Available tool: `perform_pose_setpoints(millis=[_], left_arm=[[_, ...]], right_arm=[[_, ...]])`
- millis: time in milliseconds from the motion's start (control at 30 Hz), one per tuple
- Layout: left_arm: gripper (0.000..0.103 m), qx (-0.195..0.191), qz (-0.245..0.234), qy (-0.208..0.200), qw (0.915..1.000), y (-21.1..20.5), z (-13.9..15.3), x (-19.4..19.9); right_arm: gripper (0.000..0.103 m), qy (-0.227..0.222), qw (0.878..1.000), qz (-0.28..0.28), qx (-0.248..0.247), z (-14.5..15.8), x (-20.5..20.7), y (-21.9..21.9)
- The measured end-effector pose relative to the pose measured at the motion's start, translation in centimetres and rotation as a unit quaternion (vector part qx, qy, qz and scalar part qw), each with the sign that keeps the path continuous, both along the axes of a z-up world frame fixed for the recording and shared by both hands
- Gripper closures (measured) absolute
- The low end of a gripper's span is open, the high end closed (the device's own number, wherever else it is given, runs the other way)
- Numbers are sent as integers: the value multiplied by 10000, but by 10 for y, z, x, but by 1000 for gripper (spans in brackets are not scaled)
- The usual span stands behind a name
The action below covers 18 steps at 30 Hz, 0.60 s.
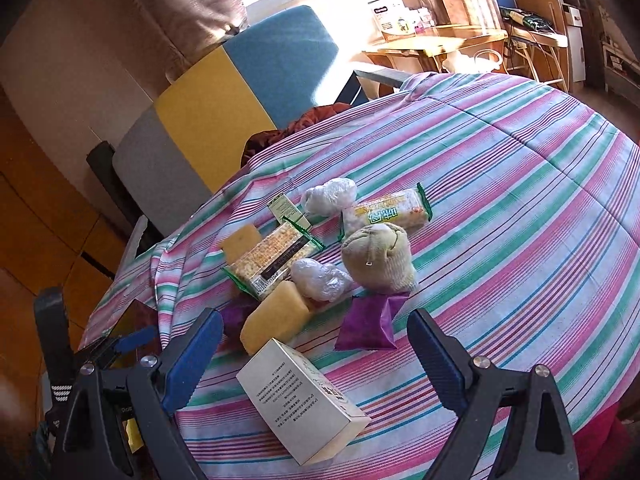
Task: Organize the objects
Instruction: 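Move the left tool from the gold tray toward the purple packet, then grasp the purple snack packet with the left tool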
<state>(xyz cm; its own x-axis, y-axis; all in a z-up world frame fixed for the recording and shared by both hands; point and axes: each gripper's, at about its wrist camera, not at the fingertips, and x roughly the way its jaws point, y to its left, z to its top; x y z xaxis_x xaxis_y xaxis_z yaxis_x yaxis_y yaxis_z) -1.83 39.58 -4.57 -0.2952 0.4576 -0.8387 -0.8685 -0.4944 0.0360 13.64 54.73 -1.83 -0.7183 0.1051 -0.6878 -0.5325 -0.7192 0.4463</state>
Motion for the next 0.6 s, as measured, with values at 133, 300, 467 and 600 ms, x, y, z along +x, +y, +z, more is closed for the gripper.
perform_pose_setpoints(millis=[133,300,467,600], left_arm=[[22,-174,-234,-29,9996,26,-14,-6],[26,-369,-434,-151,9983,52,-33,-12],[63,-433,-348,-628,9965,61,-51,-23],[68,-284,-200,-663,9972,46,-46,-21]], right_arm=[[8,-37,9999,163,-41,-2,-4,-1],[8,-94,9994,319,-108,-5,-9,-2],[8,-170,9981,587,-115,-10,-16,-5],[8,-431,9938,1020,63,-16,-32,-21]])
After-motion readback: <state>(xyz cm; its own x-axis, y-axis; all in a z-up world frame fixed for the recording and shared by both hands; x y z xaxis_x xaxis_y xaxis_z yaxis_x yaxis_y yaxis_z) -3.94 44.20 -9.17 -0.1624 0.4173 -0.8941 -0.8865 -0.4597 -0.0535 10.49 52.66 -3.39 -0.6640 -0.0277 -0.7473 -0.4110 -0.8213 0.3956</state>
